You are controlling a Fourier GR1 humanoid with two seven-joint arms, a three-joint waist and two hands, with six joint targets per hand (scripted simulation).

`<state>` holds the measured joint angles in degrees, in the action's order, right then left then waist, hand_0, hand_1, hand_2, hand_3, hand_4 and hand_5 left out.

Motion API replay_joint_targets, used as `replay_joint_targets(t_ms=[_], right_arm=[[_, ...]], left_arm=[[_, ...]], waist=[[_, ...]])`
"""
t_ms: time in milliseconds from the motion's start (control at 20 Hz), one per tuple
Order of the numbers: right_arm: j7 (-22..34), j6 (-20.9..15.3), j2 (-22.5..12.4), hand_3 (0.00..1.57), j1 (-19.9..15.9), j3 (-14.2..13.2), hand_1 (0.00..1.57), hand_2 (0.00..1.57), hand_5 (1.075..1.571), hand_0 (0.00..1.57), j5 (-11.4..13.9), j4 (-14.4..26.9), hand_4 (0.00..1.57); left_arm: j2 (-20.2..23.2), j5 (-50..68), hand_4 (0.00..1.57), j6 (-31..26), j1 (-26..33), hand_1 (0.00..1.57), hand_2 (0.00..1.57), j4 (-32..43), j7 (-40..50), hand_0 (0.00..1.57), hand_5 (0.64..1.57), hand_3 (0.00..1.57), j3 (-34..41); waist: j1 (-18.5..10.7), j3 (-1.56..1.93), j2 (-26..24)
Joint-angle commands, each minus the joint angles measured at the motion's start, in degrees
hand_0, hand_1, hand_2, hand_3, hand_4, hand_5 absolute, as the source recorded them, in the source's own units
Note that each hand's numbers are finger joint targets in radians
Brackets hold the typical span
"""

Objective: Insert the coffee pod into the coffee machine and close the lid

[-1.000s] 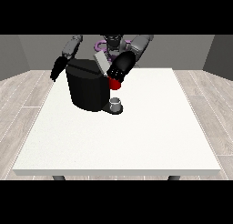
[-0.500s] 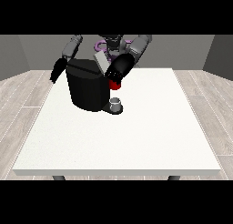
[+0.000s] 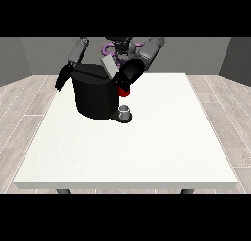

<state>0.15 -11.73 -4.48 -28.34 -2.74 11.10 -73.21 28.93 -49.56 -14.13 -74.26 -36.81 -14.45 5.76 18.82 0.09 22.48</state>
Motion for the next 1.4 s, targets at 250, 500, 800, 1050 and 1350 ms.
replay_joint_targets(t_ms=[250, 500, 800, 1050, 1350], right_arm=[[0.34, 0.43, -0.73, 0.00, 0.50, -0.23, 0.00, 0.00, 1.571, 0.00, 0.18, 0.48, 0.21], [0.92, -0.39, -0.36, 0.00, 0.04, 0.38, 0.00, 0.00, 1.571, 0.00, 1.14, -0.07, 0.12], [0.37, -0.52, 0.82, 0.00, 0.82, -0.19, 0.00, 0.00, 1.571, 0.00, -0.11, 0.72, 0.13], [0.87, 2.07, -1.77, 0.00, 3.30, -2.58, 0.00, 0.00, 1.571, 0.00, -2.07, 3.40, 0.00], [-3.97, 0.33, 1.33, 0.00, 11.87, -2.24, 0.00, 0.00, 1.571, 0.00, -2.13, 6.40, 0.00]], left_arm=[[1.30, -2.95, 0.00, 2.87, -0.42, 0.51, 0.78, 0.22, -0.47, 0.51, 1.571, 0.60, -1.00], [2.83, -3.49, 0.00, 3.18, -0.54, 0.00, 0.59, 1.29, -1.07, 0.00, 1.571, 0.46, -0.39], [0.35, -4.28, 0.00, 4.12, 1.34, 0.00, 0.43, 1.00, -0.76, 0.00, 1.571, 0.33, -1.33], [-1.49, -3.31, 0.00, 2.25, 4.28, 0.00, 0.00, 0.63, 0.73, 0.00, 1.571, 0.15, -0.97], [-6.77, -0.92, 0.00, -1.13, 12.27, 0.00, 0.08, -0.46, -0.79, 0.00, 1.571, 0.00, -1.75]], waist=[[0.45, -0.06, -0.27], [0.30, -0.07, 0.70], [-1.11, -0.06, -1.44], [-4.27, -0.05, -6.92], [-9.78, -0.06, -15.81]])
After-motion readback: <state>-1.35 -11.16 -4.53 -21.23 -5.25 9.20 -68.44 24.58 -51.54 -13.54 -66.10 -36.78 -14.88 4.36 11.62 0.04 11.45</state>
